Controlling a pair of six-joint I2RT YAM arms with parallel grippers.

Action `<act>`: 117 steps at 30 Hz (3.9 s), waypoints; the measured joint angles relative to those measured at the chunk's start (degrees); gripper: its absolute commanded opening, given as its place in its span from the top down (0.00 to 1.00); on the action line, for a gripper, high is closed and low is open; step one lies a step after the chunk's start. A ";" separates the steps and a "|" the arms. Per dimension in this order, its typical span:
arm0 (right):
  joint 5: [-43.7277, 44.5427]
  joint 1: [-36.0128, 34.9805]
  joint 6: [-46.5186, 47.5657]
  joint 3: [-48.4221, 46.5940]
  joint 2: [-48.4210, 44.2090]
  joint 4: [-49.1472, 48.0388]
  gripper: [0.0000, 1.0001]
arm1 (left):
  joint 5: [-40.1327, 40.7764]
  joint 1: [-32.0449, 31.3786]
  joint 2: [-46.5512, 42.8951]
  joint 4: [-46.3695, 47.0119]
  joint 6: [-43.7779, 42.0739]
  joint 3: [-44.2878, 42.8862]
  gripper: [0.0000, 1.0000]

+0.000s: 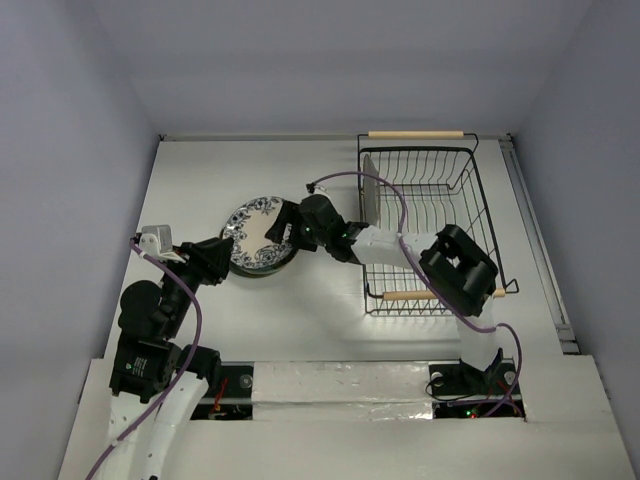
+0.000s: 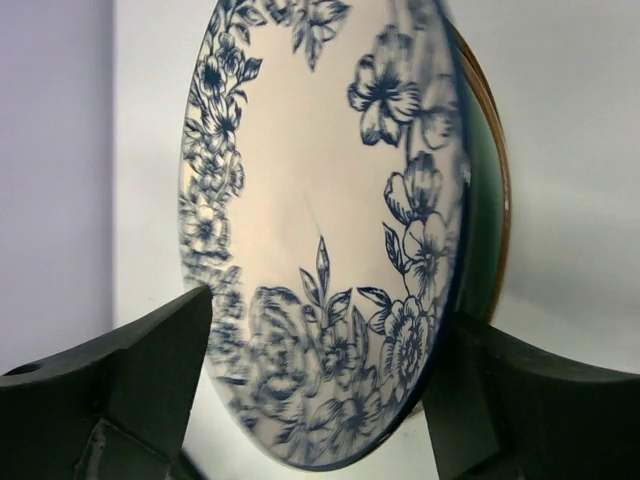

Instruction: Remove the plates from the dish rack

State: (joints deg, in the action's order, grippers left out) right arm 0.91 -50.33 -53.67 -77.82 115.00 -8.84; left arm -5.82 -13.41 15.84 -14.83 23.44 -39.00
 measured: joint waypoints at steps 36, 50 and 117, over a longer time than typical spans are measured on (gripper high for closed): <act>32.57 0.44 30.27 -14.40 -26.10 39.43 0.38 | 0.02 0.00 -0.31 0.00 0.00 0.00 0.64; 36.61 12.68 38.21 -23.69 -12.87 44.87 0.14 | 0.00 0.00 -0.28 0.02 0.00 0.00 0.64; 23.85 14.99 37.48 -14.69 -38.64 37.77 1.00 | 0.09 0.00 -0.33 0.00 0.02 0.00 0.64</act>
State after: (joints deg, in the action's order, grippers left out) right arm 24.75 -35.33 -16.19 -92.51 76.36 28.93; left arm -5.74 -13.41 15.51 -14.83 23.46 -39.00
